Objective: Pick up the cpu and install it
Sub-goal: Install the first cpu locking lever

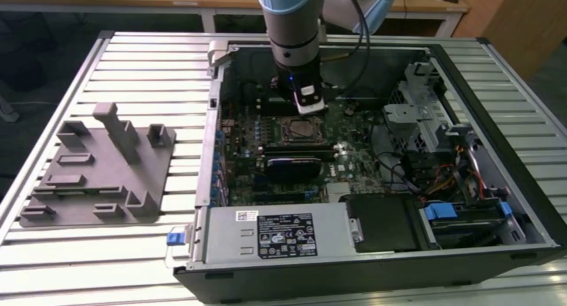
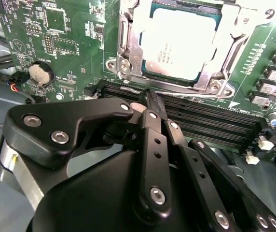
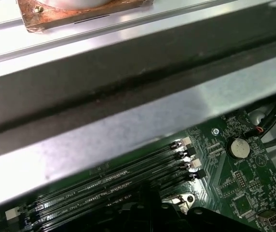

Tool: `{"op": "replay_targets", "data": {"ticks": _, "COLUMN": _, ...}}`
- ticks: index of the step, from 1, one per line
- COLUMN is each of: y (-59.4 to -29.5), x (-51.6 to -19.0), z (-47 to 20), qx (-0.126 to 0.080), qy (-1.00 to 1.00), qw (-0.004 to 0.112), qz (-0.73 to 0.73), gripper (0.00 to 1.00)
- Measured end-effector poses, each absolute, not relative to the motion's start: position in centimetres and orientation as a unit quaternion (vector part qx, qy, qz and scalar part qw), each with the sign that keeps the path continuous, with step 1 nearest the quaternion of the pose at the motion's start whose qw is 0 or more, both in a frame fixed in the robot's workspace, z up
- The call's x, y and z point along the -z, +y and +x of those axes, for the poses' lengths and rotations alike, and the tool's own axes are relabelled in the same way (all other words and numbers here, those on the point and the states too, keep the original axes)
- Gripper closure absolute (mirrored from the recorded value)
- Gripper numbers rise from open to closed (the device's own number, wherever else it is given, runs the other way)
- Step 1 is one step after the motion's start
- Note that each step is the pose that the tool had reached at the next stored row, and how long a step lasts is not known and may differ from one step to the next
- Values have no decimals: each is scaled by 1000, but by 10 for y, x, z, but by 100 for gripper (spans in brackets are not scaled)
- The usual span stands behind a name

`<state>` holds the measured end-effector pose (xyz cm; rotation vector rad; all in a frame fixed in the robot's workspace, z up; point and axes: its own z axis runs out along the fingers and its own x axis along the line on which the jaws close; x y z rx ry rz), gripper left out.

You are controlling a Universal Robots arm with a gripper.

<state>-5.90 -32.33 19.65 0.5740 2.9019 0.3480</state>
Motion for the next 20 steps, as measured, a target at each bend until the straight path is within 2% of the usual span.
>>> {"op": "replay_targets", "data": {"ticks": 20, "y": -331, "x": -197, "z": -57, "qx": -116, "qy": 971, "qw": 82, "qz": 192, "gripper": 89}}
